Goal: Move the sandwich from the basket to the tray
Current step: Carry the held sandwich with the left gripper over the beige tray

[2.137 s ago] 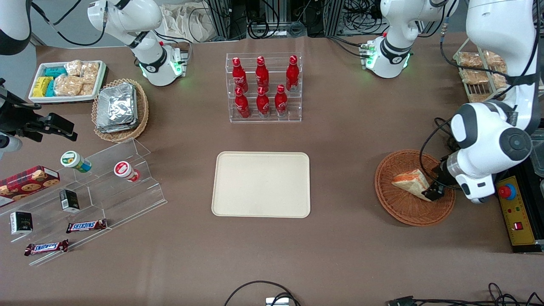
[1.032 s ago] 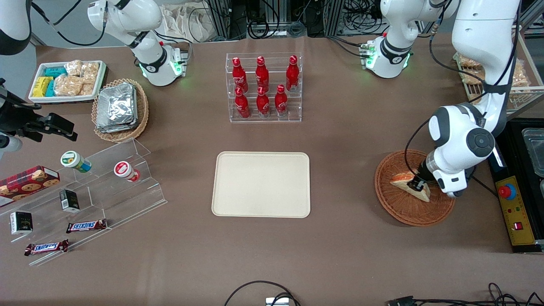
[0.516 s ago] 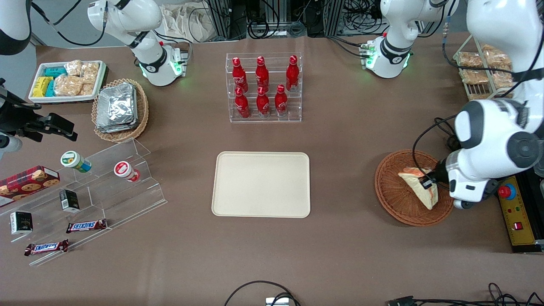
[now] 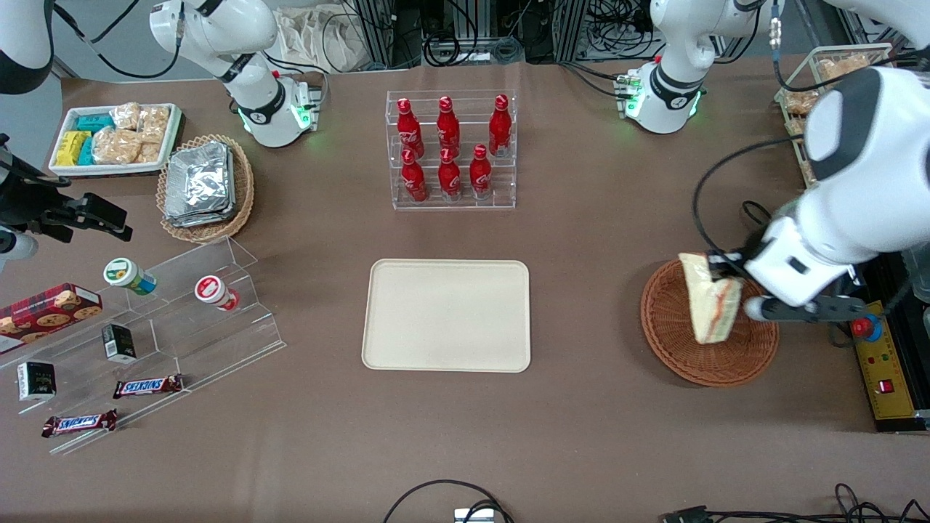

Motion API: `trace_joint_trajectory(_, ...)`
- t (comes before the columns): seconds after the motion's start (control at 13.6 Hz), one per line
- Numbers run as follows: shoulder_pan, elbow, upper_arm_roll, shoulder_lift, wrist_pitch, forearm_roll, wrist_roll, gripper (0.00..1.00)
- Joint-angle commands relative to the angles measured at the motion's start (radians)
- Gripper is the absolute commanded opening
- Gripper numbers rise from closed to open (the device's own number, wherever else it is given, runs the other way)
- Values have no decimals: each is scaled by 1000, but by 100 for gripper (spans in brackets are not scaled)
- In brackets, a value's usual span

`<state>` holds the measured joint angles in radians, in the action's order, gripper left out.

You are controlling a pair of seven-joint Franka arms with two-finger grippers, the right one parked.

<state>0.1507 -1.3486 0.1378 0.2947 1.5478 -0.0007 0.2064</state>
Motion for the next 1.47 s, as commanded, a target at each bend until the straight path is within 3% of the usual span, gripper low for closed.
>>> trace_joint_trajectory(0.0,16,26,174,36,-8,74,185,0)
trace_joint_trajectory(0.22,76,5,285,145,139,192,339,0)
trace_joint_trajectory(0.37,101,2,296,239,204,251,387,0)
trace_joint_trajectory(0.81,138,-7,296,328,282,252,378,0)
trace_joint_trajectory(1.03,177,-23,296,412,386,376,389,0)
trace_joint_trajectory(1.4,194,-52,298,517,520,398,521,0)
